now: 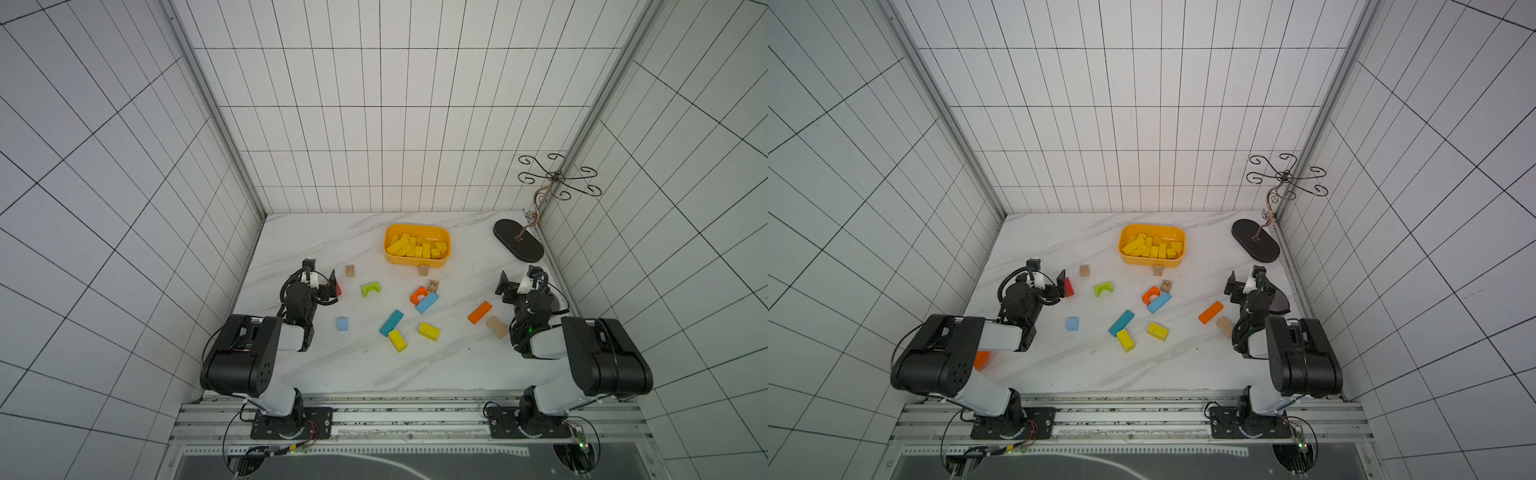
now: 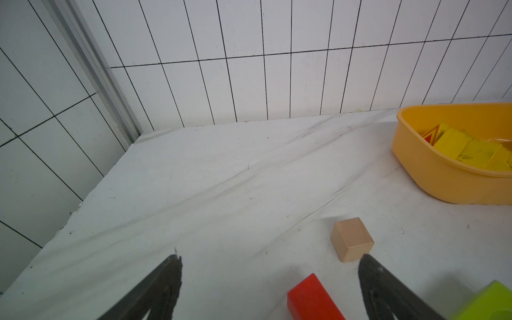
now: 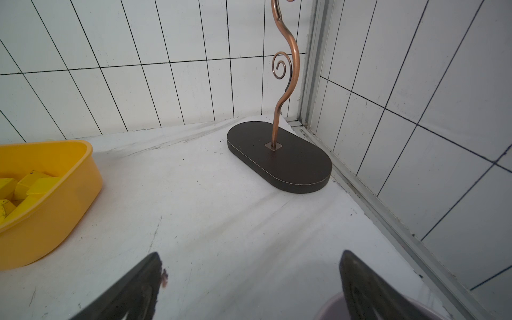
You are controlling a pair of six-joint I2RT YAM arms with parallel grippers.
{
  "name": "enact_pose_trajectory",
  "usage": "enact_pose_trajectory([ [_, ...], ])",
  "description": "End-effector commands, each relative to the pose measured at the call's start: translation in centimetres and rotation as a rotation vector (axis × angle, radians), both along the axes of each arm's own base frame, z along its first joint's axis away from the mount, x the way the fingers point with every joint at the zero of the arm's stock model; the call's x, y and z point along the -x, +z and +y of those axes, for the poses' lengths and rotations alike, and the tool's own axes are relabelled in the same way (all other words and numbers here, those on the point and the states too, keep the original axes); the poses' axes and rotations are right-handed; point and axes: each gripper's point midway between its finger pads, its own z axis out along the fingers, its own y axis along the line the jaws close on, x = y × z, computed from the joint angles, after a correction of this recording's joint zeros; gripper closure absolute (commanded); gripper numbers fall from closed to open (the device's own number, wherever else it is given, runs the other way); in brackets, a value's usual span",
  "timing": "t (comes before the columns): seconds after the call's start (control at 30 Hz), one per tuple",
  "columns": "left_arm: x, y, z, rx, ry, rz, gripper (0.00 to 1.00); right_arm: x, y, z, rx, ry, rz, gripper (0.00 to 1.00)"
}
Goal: Pick out the yellow building blocks
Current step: Reset both arms
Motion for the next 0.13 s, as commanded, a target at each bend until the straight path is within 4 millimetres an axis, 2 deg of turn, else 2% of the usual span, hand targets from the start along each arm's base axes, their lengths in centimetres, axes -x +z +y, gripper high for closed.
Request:
enact_pose_trajectory([
  [0.0, -0.35, 0.78, -0.14, 0.015, -0.008, -0.020, 0.03, 0.33, 0.73, 0.39, 0.002, 0.012, -0.039, 0.01],
  [0.1, -0.32, 0.88, -0.14, 0.016, -0.008, -0.022, 0.03, 0.34, 0.70, 0.38, 0.001, 0.012, -0.038, 0.01],
])
